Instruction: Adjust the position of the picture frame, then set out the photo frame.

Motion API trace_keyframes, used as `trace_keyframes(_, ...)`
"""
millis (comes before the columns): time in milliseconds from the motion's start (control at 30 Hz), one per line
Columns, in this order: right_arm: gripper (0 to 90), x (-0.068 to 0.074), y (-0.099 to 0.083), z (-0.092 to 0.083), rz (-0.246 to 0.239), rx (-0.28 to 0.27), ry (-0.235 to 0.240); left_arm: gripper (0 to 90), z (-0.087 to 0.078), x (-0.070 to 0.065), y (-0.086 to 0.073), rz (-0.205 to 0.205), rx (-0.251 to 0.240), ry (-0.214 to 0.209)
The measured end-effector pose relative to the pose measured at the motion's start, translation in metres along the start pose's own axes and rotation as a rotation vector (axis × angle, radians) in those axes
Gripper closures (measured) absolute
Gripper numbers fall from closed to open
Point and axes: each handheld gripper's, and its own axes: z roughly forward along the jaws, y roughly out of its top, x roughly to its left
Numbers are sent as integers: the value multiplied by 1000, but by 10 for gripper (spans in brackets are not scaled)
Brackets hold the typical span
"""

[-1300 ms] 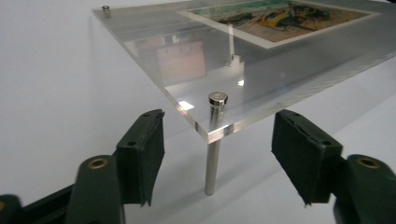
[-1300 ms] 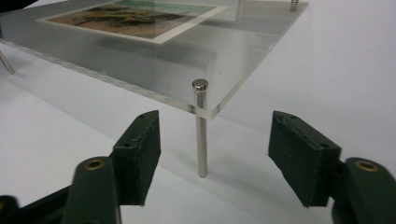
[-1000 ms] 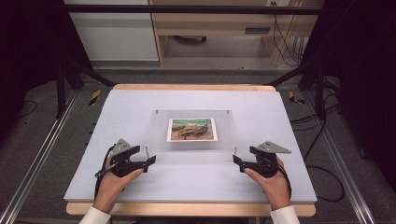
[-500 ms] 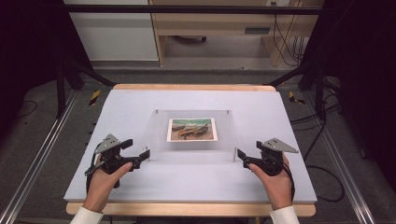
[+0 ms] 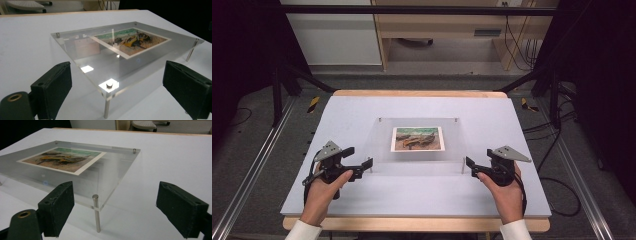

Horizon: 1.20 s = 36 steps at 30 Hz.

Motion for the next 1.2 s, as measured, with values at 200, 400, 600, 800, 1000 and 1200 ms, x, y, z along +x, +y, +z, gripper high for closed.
trace_keyframes(200, 142, 1, 15, 7, -12, 9, 5, 83, 9, 7, 19, -24, 24, 0)
trace_keyframes(400, 123, 3, 18, 22, -16, 59, 40, 85, 25, 10, 27, -17, 71, 11)
trace_keyframes(600, 186, 4, 21, 33, -1, 83, 63, 95, 36, 7, 28, 4, 109, 41)
trace_keyframes(800, 251, 6, 25, 38, 24, 109, 94, 148, 40, 7, 26, -8, 105, 51)
trace_keyframes(1000, 299, 8, 28, 44, 15, 141, 104, 200, 41, 9, 24, -3, 110, 70)
trace_keyframes(1200, 314, 7, 26, 51, 40, 183, 120, 213, 43, 10, 17, -26, 133, 72)
